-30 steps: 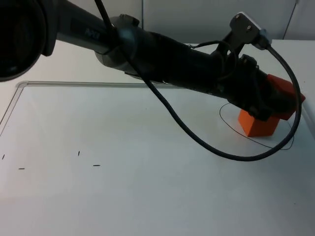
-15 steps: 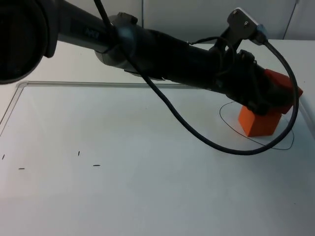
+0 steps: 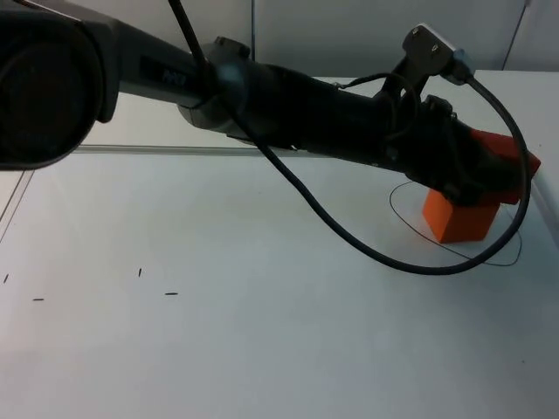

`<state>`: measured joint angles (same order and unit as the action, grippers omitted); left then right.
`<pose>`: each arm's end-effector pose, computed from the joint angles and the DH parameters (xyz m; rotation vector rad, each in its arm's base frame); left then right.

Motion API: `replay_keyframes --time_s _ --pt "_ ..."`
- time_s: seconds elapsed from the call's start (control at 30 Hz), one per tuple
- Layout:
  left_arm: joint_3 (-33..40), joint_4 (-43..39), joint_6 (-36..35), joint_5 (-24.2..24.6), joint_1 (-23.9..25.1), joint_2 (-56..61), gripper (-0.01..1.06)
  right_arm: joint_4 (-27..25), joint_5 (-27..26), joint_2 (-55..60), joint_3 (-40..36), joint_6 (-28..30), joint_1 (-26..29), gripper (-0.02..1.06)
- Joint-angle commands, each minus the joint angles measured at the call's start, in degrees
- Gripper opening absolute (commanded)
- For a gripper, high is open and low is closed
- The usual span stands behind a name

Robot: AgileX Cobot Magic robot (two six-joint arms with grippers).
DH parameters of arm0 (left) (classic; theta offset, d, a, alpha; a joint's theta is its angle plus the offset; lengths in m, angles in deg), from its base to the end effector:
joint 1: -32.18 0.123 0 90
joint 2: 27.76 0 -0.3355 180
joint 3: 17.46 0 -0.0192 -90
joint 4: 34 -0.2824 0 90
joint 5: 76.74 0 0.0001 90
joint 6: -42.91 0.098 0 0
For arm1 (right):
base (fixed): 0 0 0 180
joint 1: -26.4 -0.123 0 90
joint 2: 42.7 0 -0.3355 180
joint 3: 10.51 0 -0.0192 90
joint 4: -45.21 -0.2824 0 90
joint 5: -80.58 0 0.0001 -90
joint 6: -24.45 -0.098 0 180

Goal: Pick up one cube with the left hand and another cube with the right hand. First place the cube in the right hand at the target position, then stack the cube in the left hand on top.

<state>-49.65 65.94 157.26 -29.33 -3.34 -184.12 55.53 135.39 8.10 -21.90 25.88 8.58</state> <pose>0.4581 -0.4144 0.0879 1.2442 1.5703 -1.0884 0.1143 0.0217 0.4883 -0.3529 1.9982 -0.0350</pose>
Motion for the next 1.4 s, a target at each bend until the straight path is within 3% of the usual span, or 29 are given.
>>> replay_keyframes --time_s 0.0,0.27,0.67,1.17,1.27,1.3,1.37 --pt "-0.17 0.01 -0.53 0.97 0.15 -0.50 0.00 0.54 -0.81 -0.01 -0.18 -0.19 0.09 1.05" --pt "-0.17 0.01 -2.54 3.99 2.67 -0.50 0.00 1.47 -0.71 -0.01 -0.18 -0.19 0.09 1.05" --pt "0.07 0.01 -1.85 6.32 2.24 -1.47 0.00 2.35 -0.71 -0.01 -0.18 -0.19 0.09 1.05" --pt "0.07 -0.72 -0.89 6.55 2.24 -3.45 0.00 4.25 -0.71 -0.01 -0.18 -1.44 0.09 1.05" --pt "0.07 -0.85 -0.71 7.08 2.24 -4.48 0.14 4.56 -0.71 -0.01 -0.18 -1.44 0.09 1.05" --pt "0.07 -0.85 -0.71 7.08 2.24 -4.48 0.14 4.56 -0.71 -0.01 -0.18 -1.44 0.09 1.05" --pt "0.07 -0.85 -0.71 7.41 2.24 -4.48 0.30 4.56 -0.71 -0.01 -0.18 -1.44 0.09 1.05"
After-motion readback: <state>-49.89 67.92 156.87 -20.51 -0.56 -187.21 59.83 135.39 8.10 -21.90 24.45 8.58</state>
